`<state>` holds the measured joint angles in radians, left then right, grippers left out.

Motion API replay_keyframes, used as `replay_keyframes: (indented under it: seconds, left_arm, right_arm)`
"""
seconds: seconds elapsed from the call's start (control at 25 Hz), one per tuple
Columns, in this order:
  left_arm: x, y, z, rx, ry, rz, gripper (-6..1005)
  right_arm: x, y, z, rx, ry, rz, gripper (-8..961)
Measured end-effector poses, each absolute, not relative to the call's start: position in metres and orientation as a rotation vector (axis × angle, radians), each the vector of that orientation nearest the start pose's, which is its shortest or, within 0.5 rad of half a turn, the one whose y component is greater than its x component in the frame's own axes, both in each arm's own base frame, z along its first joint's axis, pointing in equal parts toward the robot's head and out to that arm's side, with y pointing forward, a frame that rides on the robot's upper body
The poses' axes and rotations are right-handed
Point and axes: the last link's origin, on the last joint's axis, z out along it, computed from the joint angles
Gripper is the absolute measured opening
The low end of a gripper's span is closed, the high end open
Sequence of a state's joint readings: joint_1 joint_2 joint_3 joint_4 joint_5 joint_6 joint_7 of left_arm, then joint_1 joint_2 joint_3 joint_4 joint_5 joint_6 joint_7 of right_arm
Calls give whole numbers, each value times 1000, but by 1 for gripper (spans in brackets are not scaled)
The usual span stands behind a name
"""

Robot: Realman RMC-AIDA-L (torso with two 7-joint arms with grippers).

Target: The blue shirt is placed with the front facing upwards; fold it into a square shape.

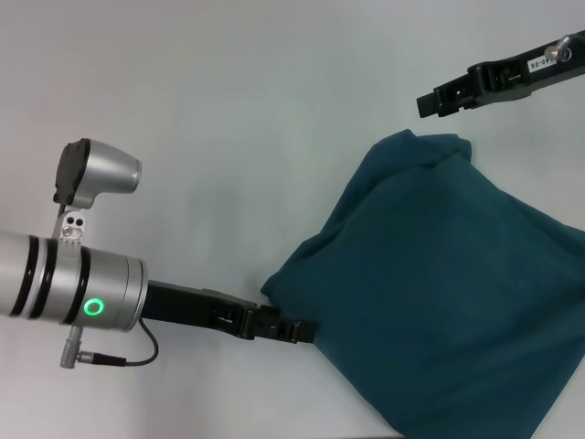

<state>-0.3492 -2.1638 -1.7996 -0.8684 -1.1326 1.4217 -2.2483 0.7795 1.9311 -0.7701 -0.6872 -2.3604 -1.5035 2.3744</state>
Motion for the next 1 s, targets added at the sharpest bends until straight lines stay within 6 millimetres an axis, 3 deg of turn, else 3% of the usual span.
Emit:
replay_keyframes:
  seconds: [0.44,1.0]
  left_arm:
    - [-248,264,-84,-2778,-1633,-192,807]
    - [-233,271,-92,-2837,-1579,-176,792]
  right_arm:
    - [239,398,42,-2481,1570,167,423]
    - [243,396,43,-2470,1580,170,422]
